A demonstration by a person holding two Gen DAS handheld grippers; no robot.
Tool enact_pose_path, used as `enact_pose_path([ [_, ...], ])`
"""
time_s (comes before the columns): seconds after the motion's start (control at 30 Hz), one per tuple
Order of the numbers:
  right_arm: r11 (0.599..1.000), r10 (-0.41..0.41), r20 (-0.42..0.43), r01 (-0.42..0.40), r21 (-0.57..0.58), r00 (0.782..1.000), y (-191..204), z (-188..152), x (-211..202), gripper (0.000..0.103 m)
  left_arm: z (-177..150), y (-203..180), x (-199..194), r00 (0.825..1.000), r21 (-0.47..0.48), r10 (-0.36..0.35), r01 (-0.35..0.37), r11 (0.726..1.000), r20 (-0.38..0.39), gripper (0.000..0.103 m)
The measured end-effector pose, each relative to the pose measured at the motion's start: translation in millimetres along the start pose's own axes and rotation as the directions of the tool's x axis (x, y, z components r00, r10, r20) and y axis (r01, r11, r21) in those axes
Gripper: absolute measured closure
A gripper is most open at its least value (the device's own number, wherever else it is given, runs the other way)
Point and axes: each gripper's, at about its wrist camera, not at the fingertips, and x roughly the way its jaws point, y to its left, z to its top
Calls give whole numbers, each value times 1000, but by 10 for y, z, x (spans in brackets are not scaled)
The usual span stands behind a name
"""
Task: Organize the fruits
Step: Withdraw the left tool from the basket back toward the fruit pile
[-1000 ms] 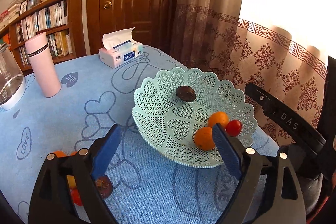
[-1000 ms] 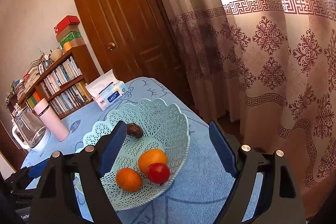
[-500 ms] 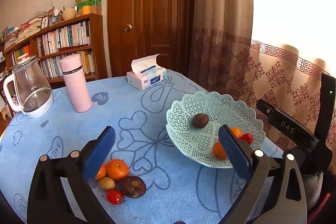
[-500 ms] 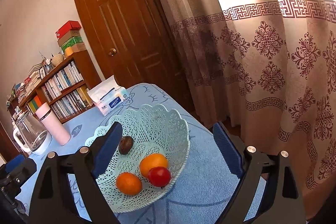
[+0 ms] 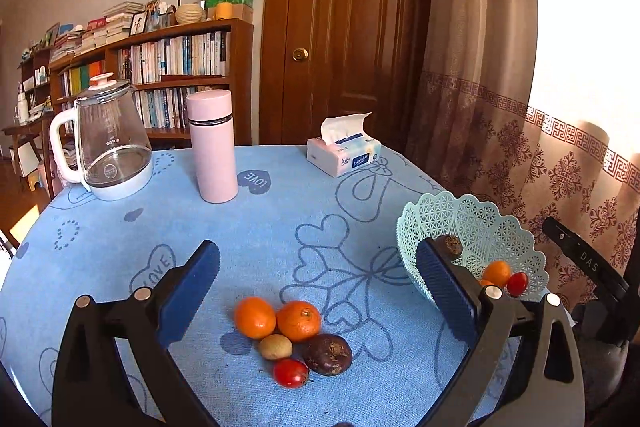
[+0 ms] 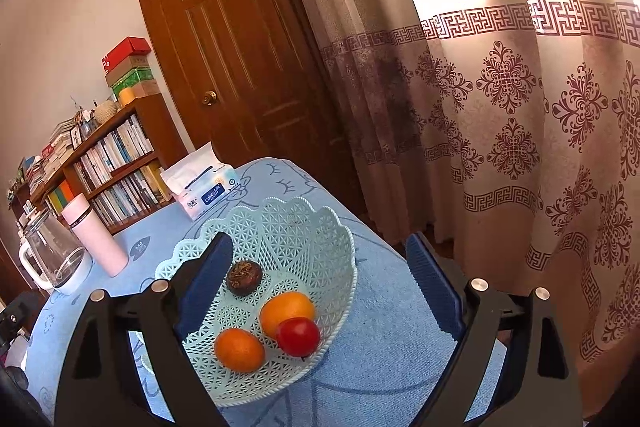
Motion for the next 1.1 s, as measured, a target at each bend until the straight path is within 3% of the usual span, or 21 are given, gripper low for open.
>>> enact_pose_path([
  [0.4,1000,-16,36,17,-18,999,39,3,-41,13,4,191,29,1000,-23,21,-21,1000,8,5],
  [0.6,996,-7,80,14,-86,997,162,-19,-121,13,41,449,52,999,-87,51,-51,995,2,5],
  [0.8,990,1,90,11,-137,996,266,-49,-130,13,39,814,135,996,-182,84,-91,979,-44,5],
  [1.1,988,13,95,2,-156,995,316,-56,-130,13,-39,892,270,989,-169,105,-122,978,-106,5],
])
